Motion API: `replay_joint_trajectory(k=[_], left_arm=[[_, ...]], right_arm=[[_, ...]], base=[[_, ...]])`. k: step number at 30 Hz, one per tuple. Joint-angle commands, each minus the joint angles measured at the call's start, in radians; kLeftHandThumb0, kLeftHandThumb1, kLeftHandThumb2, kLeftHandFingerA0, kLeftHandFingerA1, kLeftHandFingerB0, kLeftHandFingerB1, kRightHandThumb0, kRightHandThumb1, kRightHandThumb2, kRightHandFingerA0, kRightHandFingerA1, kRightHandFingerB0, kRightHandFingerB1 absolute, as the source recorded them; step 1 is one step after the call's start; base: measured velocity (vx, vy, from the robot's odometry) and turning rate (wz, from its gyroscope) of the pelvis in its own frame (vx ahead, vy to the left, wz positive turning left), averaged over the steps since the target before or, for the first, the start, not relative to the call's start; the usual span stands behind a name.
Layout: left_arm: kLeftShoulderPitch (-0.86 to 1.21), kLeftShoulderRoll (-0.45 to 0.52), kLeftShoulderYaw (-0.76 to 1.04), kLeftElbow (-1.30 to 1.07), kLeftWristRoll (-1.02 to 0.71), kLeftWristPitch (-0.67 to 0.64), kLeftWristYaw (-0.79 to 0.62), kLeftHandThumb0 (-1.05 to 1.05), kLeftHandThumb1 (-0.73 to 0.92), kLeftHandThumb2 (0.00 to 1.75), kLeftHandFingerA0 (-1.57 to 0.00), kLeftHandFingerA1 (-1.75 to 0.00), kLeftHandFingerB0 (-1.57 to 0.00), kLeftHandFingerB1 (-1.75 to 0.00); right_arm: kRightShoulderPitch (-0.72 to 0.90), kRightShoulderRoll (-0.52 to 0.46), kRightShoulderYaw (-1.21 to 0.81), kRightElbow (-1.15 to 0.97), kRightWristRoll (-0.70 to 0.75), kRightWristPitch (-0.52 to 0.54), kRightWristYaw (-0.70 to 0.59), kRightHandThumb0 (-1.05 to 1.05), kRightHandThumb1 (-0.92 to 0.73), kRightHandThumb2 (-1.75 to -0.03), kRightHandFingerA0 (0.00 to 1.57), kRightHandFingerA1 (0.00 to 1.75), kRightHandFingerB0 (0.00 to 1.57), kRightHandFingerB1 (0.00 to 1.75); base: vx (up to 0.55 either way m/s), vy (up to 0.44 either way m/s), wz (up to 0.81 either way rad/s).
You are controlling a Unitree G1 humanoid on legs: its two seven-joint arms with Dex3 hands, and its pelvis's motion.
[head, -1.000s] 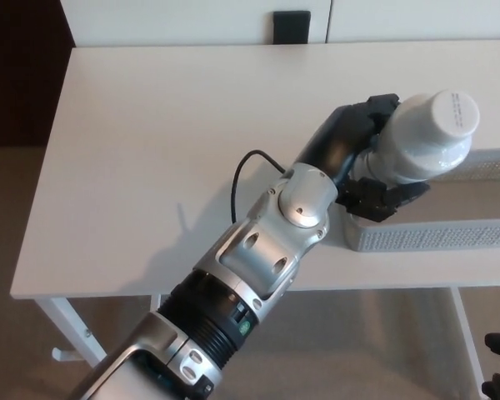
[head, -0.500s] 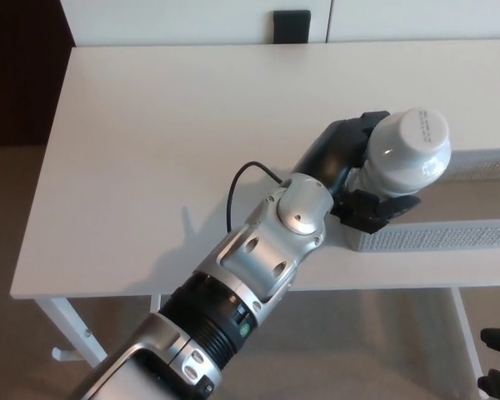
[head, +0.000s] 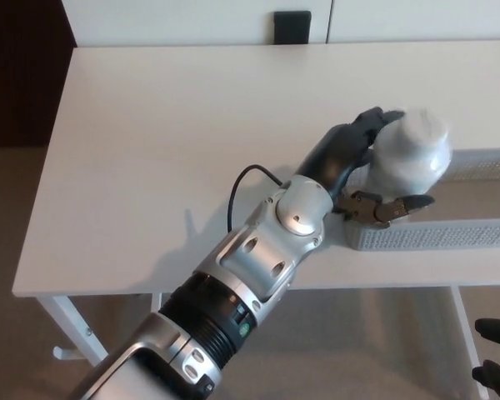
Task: The robot walk up to a desk on which a bottle is kept on the left hand side and a container is kept on the right hand side. The robot uses its left hand to pick up the bottle and places it in the container.
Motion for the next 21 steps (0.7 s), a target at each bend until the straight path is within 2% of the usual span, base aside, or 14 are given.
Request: replay_joint_trajectory(k=[1,6,11,17,18,19,20,21], left_arm=[[-0.139,-0.204,0.053,0.003,-0.051,0.113,-0.063,-1.02,0.57,0.62,0.00,0.00,0.00,0.00],[-0.164,-0.141,0.040,-0.062,-0.011,0.109,-0.073,-1.03,0.63,0.60,0.00,0.00,0.00,0.00],[-0.237,-0.083,0.080,-0.177,-0.029,0.113,-0.118,-1.03,0.62,0.60,0.00,0.00,0.00,0.00],[-0.377,0.044,0.190,-0.489,-0.057,0.154,-0.177,-0.96,0.59,0.60,0.00,0.00,0.00,0.00],[-0.405,0.090,0.235,-0.595,-0.080,0.170,-0.197,-0.86,0.44,0.80,0.00,0.00,0.00,0.00],[-0.424,0.121,0.267,-0.670,-0.096,0.182,-0.212,-0.86,0.44,0.80,0.00,0.00,0.00,0.00],[-0.433,0.153,0.299,-0.748,-0.104,0.197,-0.219,-0.86,0.56,0.58,0.00,0.00,0.00,0.00],[-0.438,0.173,0.318,-0.798,-0.107,0.208,-0.223,-0.86,0.56,0.58,0.00,0.00,0.00,0.00]], right_arm=[[-0.016,-0.040,-0.004,-0.007,-0.001,0.029,0.019,-0.36,-0.65,-0.59,0.57,0.57,0.48,0.50],[-0.012,-0.041,-0.001,-0.006,-0.003,0.028,0.020,-0.33,-0.65,-0.59,0.58,0.58,0.47,0.50],[-0.021,-0.047,0.002,0.004,-0.011,0.022,0.020,-0.34,-0.66,-0.59,0.58,0.58,0.46,0.49],[-0.042,-0.050,-0.003,0.013,-0.005,0.030,0.024,-0.32,-0.67,-0.60,0.61,0.61,0.48,0.51],[-0.045,-0.053,-0.003,0.015,-0.006,0.033,0.027,-0.32,-0.67,-0.60,0.59,0.59,0.46,0.50],[-0.047,-0.055,-0.002,0.015,-0.007,0.036,0.030,-0.32,-0.67,-0.60,0.59,0.59,0.46,0.50],[-0.044,-0.059,-0.001,0.020,-0.009,0.031,0.035,-0.31,-0.67,-0.59,0.58,0.59,0.46,0.50],[-0.042,-0.061,0.000,0.023,-0.010,0.026,0.039,-0.31,-0.67,-0.59,0.58,0.59,0.46,0.50]], base=[[0.00,0.000,0.00],[0.00,0.000,0.00],[0.00,0.000,0.00],[0.00,0.000,0.00],[0.00,0.000,0.00],[0.00,0.000,0.00],[0.00,0.000,0.00],[0.00,0.000,0.00]])
